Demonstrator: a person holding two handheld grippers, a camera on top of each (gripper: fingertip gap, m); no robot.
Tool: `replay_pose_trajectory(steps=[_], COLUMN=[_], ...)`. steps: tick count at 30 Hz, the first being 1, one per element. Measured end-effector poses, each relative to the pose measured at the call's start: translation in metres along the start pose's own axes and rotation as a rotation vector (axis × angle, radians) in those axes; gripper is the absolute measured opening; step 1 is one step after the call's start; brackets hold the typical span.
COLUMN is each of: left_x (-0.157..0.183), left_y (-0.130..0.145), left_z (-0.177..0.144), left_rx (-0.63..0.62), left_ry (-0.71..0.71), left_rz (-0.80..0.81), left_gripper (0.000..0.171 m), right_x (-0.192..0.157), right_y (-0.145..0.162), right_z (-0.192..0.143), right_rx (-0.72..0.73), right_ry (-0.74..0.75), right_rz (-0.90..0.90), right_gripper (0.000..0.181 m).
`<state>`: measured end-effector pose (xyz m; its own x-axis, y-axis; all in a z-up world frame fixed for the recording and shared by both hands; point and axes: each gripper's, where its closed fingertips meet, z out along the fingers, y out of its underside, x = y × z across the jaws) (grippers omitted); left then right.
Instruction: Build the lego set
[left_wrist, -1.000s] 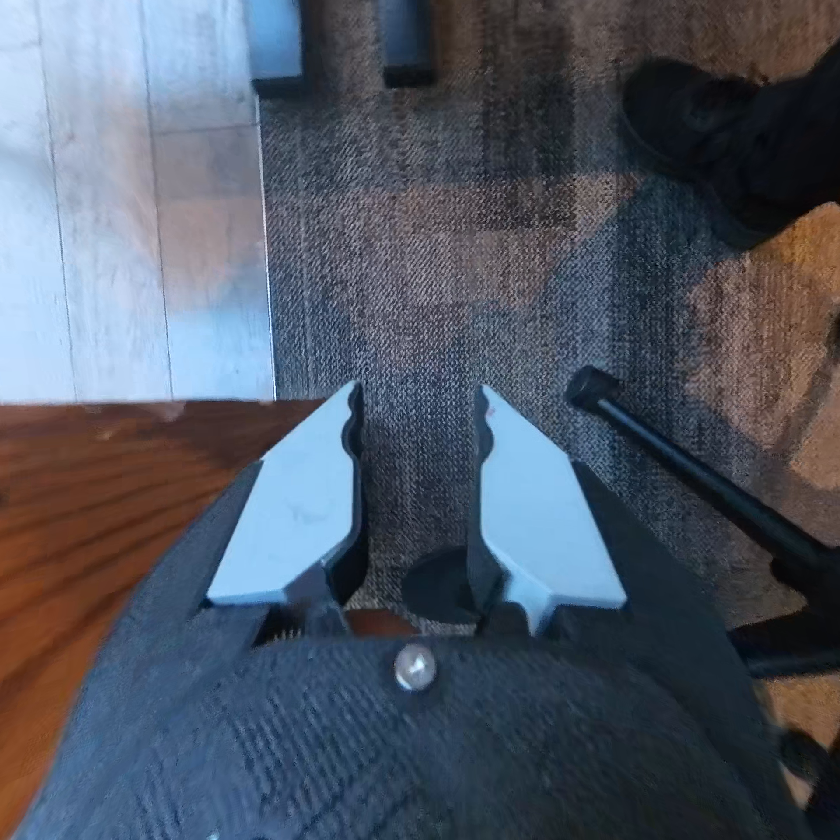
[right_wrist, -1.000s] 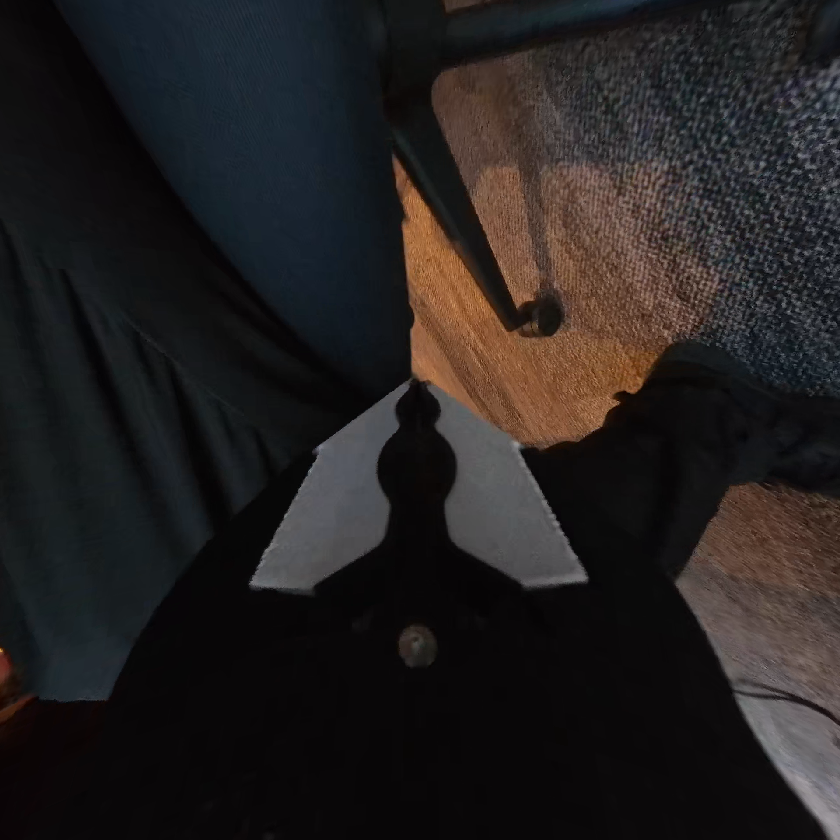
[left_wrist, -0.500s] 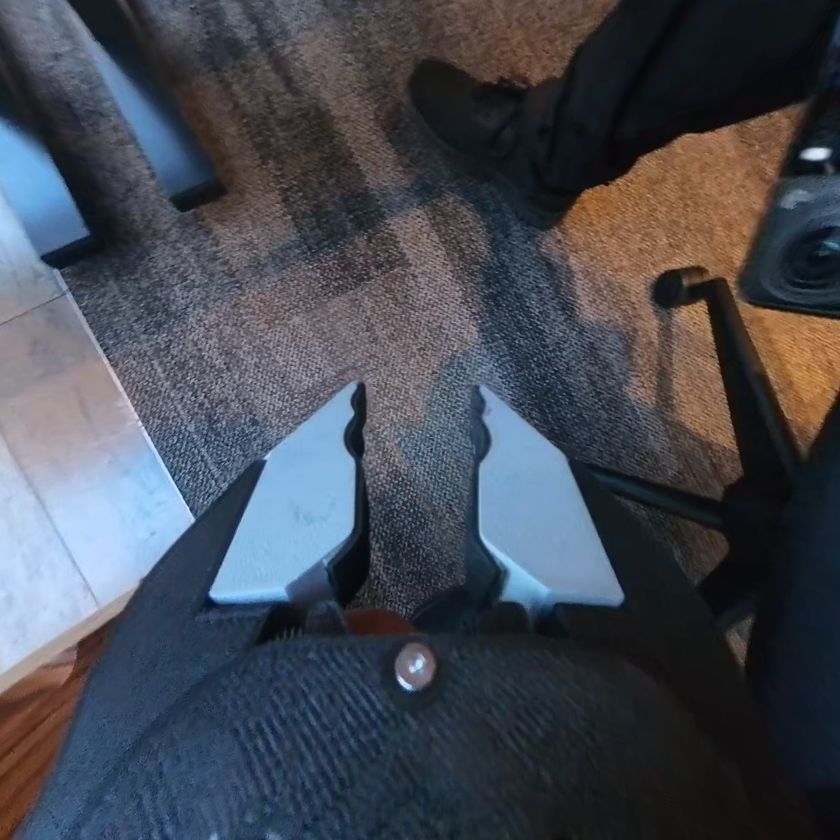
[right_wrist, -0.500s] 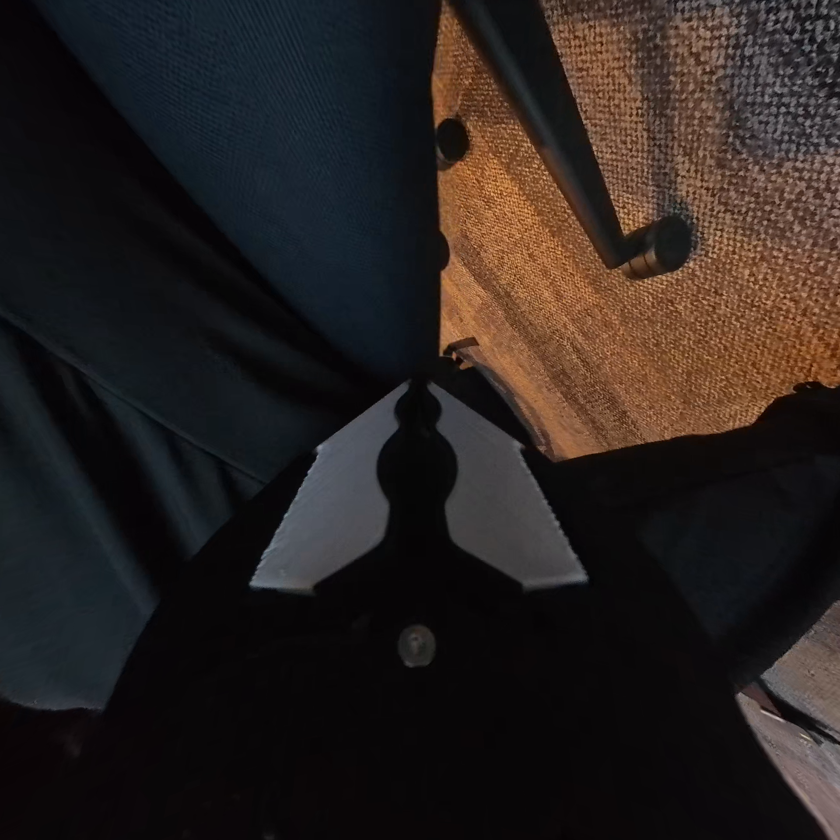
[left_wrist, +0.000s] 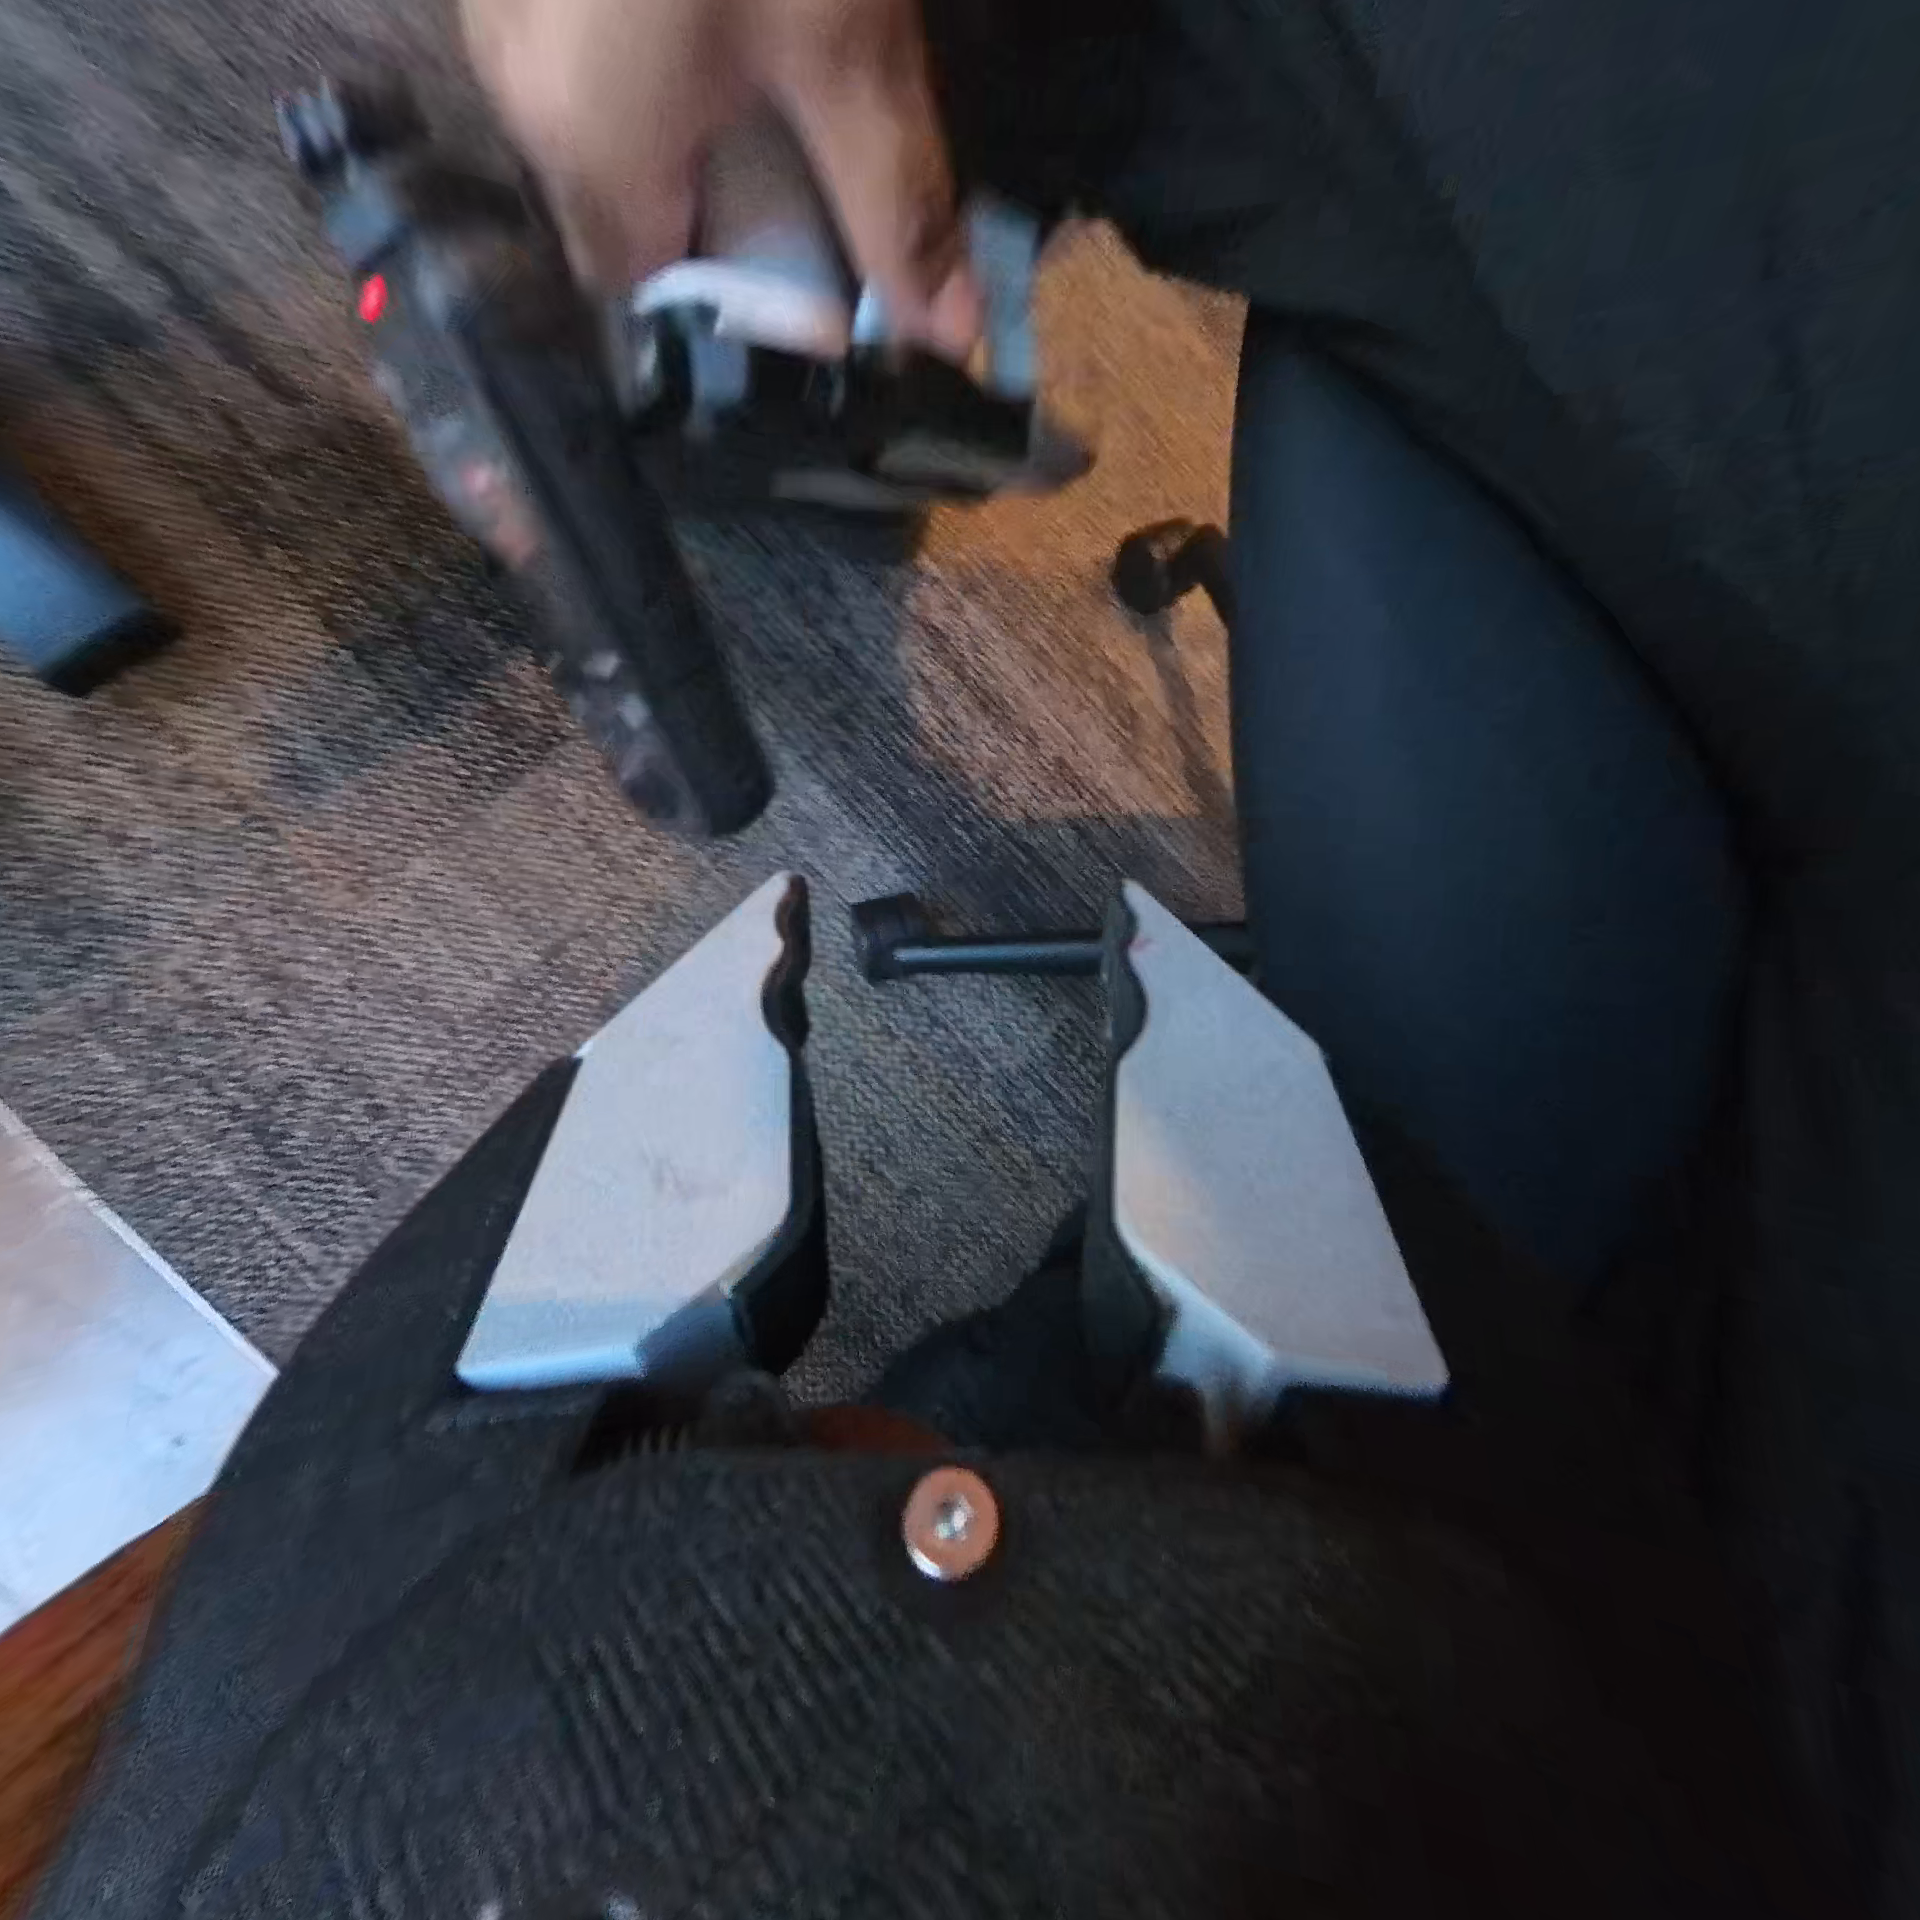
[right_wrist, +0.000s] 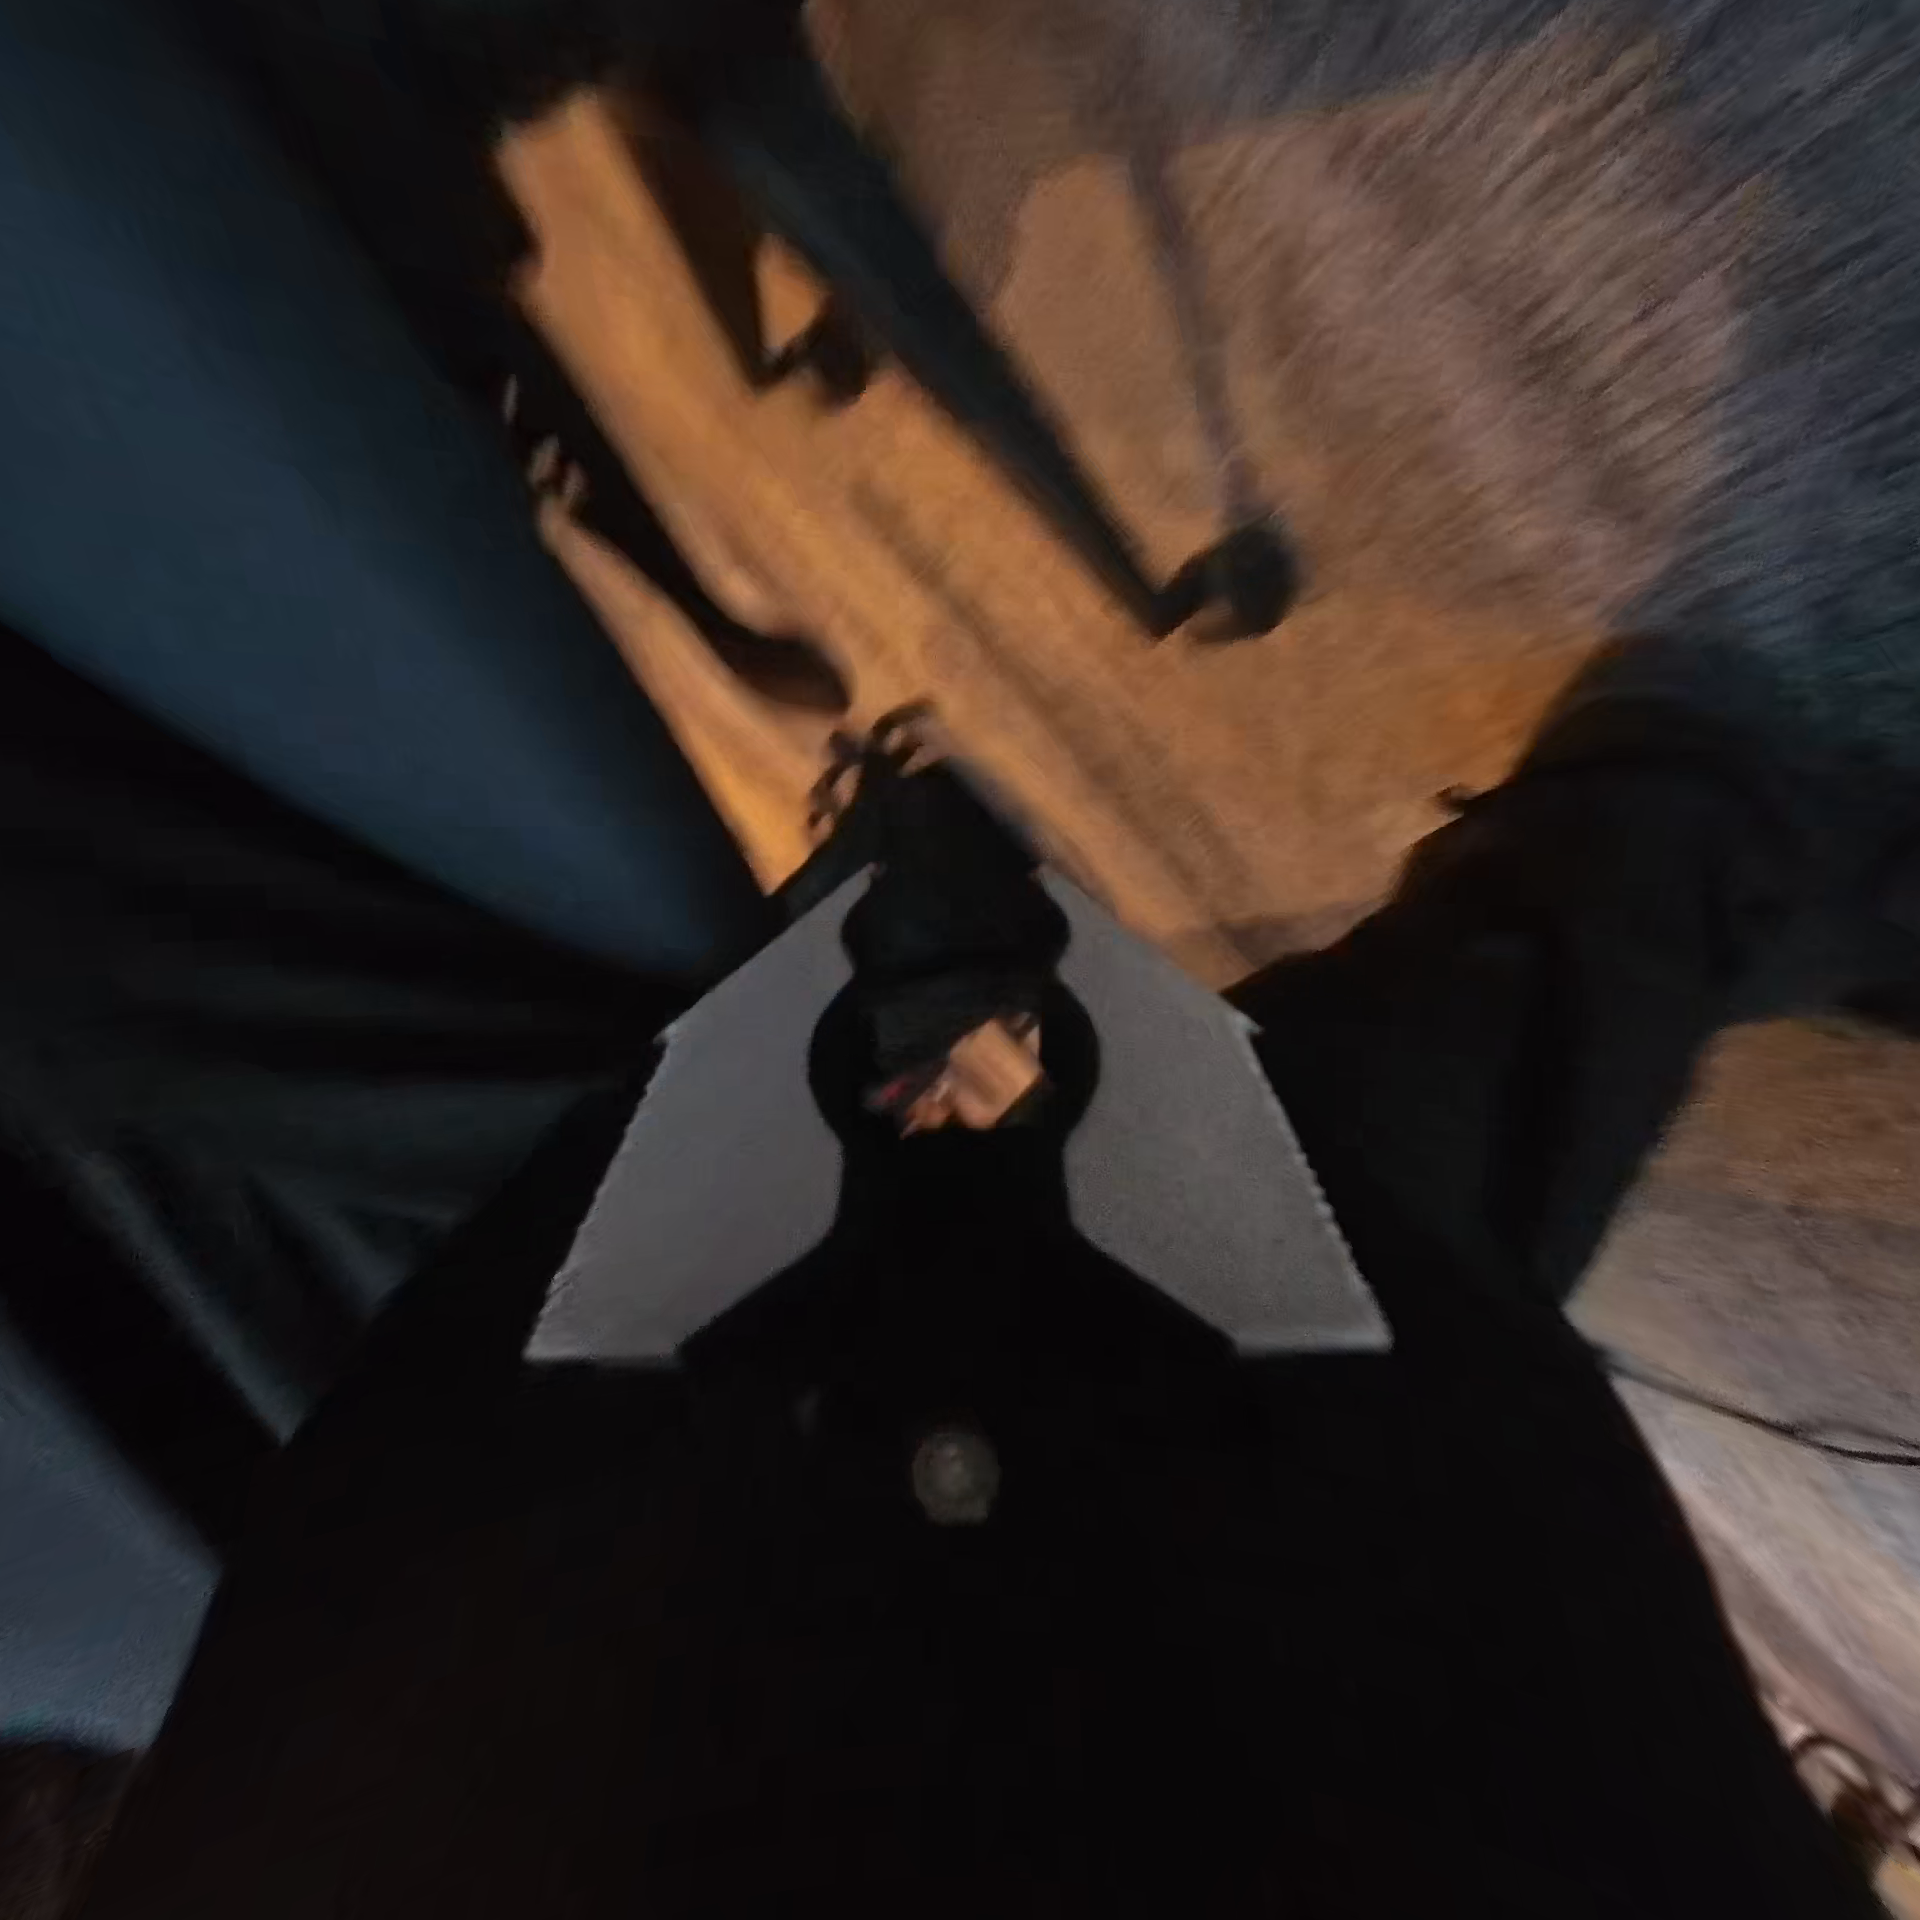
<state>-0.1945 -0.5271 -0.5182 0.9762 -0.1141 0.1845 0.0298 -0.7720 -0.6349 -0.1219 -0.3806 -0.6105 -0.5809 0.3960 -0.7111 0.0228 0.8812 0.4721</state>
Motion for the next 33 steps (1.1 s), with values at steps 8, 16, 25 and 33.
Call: replay_pose_trajectory(steps=[8, 16, 25, 33], left_x=[0.034, 0.058, 0.056, 0.065], left_y=[0.029, 0.136, 0.208, 0.222], left_z=[-0.043, -0.099, -0.158, -0.154], left_rx=[0.079, 0.107, 0.227, 0.190], left_ry=[-0.158, -0.311, -0.512, -0.509], left_rz=[-0.036, -0.265, -0.464, -0.513], left_gripper=[0.048, 0.046, 0.043, 0.027], right_x=[0.037, -0.018, -0.075, -0.073], right_y=[-0.186, -0.285, -0.335, -0.310], right_z=[-0.149, -0.194, -0.168, -0.182], right_rx=[0.712, 0.842, 0.630, 0.690], right_ry=[0.606, 0.723, 0.775, 0.887], right_rz=[-0.161, -0.101, -0.237, -0.154], right_gripper=[0.025, 0.035, 0.043, 0.076])
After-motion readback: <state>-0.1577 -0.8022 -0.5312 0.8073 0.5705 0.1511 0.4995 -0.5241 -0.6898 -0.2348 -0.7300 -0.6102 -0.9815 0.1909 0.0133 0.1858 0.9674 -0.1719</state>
